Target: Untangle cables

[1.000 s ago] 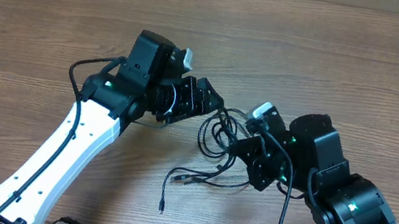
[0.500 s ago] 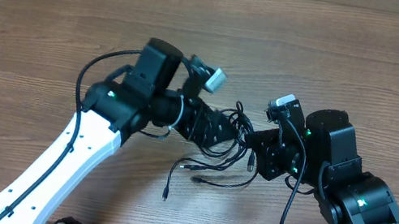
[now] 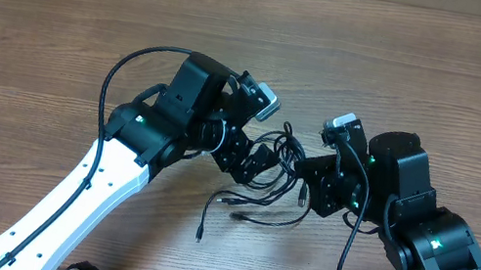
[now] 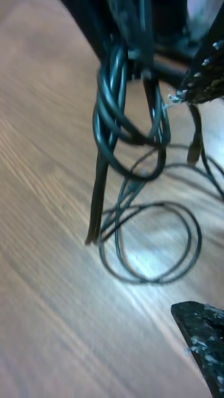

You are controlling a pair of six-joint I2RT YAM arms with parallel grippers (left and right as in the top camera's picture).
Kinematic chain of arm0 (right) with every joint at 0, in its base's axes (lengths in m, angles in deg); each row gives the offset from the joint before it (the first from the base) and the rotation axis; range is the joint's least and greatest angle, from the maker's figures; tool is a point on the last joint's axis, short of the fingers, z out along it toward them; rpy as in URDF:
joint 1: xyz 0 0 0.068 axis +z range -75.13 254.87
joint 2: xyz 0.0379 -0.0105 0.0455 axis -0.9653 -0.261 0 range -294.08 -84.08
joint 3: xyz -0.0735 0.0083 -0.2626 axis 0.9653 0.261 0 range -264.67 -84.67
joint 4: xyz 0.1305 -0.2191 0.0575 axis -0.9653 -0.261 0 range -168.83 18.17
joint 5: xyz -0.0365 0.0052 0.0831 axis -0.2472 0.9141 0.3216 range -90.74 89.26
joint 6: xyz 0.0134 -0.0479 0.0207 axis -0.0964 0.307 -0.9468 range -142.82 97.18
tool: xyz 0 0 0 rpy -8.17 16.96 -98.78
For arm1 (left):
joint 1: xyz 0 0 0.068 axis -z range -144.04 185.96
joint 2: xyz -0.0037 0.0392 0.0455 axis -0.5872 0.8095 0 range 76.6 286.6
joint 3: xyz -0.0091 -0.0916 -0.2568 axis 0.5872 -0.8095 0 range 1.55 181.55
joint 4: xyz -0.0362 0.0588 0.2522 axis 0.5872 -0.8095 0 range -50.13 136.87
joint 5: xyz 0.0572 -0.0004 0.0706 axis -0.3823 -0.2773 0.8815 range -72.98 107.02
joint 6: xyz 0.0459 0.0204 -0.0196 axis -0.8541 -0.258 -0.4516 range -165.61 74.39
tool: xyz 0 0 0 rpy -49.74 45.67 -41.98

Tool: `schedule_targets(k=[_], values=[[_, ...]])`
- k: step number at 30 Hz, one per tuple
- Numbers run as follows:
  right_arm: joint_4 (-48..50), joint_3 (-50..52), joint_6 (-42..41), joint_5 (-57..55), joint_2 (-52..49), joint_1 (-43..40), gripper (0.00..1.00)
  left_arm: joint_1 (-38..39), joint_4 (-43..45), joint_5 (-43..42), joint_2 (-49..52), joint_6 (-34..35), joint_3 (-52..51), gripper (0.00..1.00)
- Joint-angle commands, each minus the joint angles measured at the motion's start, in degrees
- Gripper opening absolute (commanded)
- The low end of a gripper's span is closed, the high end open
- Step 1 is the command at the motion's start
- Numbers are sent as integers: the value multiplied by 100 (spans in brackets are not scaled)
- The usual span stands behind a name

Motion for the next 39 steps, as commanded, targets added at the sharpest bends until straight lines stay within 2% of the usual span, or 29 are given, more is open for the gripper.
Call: schedule_targets(k=[1, 7, 15, 20, 23, 27, 30, 33, 39], values=[[83, 35, 63, 249, 15, -17, 4, -11, 103, 352, -92, -363, 85, 100], [212, 35, 358, 745, 15, -15, 4, -17, 203, 398, -83, -361, 85, 100], [225, 35, 369, 787, 15, -15, 4, 7, 234, 81, -83, -361, 85, 99], [267, 35, 365, 813, 15, -15, 4, 9, 232, -208, -83, -354, 85, 85], [343, 35, 365, 970, 15, -15, 4, 9, 234, -361, -83, -354, 85, 82], [415, 35, 365, 1093, 15, -15, 4, 9, 232, -367, -83, -330, 85, 73], [428, 35, 369, 1154, 15, -15, 4, 9, 234, -444, -83, -291, 85, 72], [442, 35, 369, 1174, 15, -15, 4, 9, 236, -472, -83, -293, 85, 60], [442, 35, 367, 1176, 15, -15, 4, 9, 236, -476, -83, -291, 85, 27]])
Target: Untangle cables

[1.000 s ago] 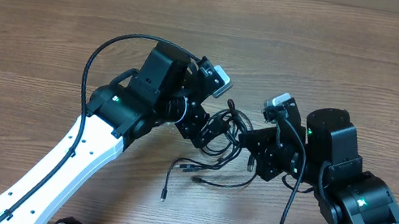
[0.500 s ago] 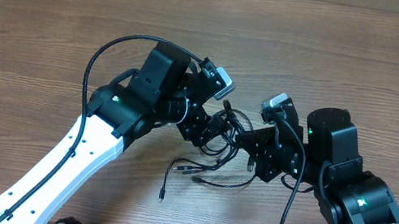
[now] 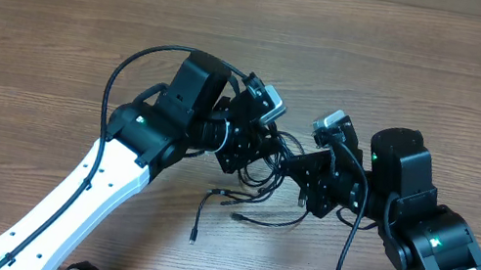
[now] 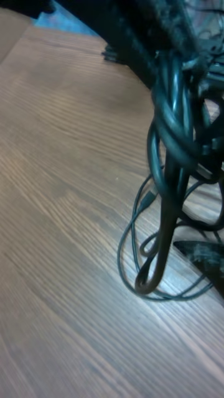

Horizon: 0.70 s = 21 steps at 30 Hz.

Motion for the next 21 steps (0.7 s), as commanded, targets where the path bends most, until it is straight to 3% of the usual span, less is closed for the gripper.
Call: schedule_targets(k=[1, 9, 15, 17, 18, 20, 21], values=[[37, 24, 42, 254, 42, -11, 4, 0, 24, 101, -83, -50, 85, 24], [35, 24, 42, 254, 42, -11, 4, 0, 44, -35, -83, -52, 85, 4], [24, 24, 42, 247, 42, -11, 5, -2, 44, -13, -83, -52, 85, 4], [13, 24, 42, 214, 42, -13, 20, -2, 44, 31, -83, -52, 85, 4], [-11, 24, 37, 155, 42, -13, 37, -4, 42, 92, -83, -52, 85, 4], [-59, 24, 22, 68, 42, -13, 51, -4, 37, 249, -83, -50, 85, 4], [-96, 24, 22, -2, 42, -13, 90, -4, 15, 352, -83, -50, 85, 4]])
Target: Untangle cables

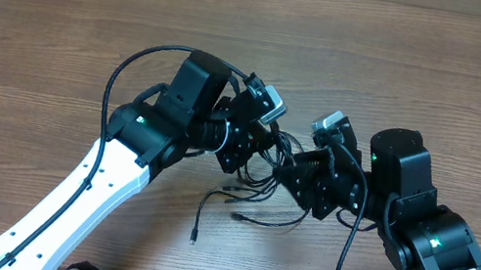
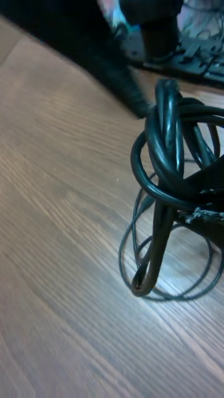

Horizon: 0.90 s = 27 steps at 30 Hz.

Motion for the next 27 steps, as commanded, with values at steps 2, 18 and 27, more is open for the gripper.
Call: schedule_targets(k=[2, 18, 27], values=[[-96, 24, 35, -179, 42, -13, 100, -26, -44, 446, -81, -22, 85, 4], [4, 22, 39, -348, 42, -11, 27, -24, -223, 199, -81, -26, 85, 4], [2, 24, 39, -278, 42, -11, 36, -24, 114, -516, -81, 81, 85, 4]])
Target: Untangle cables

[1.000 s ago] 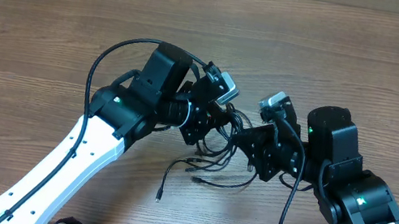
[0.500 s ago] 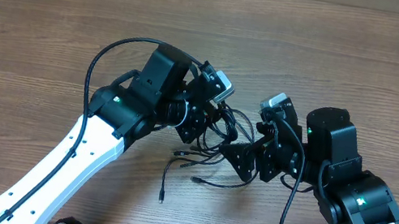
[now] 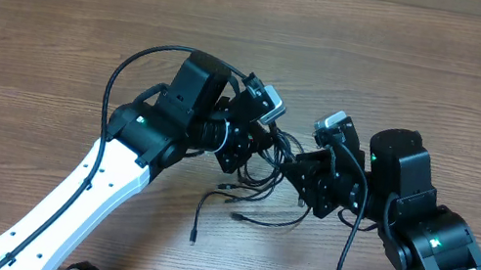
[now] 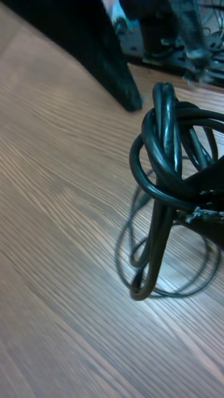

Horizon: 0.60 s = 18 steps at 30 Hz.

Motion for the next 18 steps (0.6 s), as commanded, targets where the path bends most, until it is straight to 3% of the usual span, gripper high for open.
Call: schedule_targets(k=[1, 2, 6, 7, 13, 18], values=[[35, 22, 33, 9, 42, -11, 36, -24, 144, -501, -81, 83, 85, 4], [35, 22, 33, 7, 42, -11, 34, -24, 166, -501, -81, 85, 85, 4], [37, 22, 33, 4, 42, -11, 7, -26, 173, -490, -81, 83, 85, 4], [37, 22, 33, 2, 42, -11, 4, -26, 173, -487, -81, 81, 85, 4], [37, 22, 33, 4, 42, -11, 4, -26, 170, -339, -81, 103, 85, 4], [39, 22, 33, 4, 42, -11, 4, -37, 205, 345, -81, 922, 85, 4]])
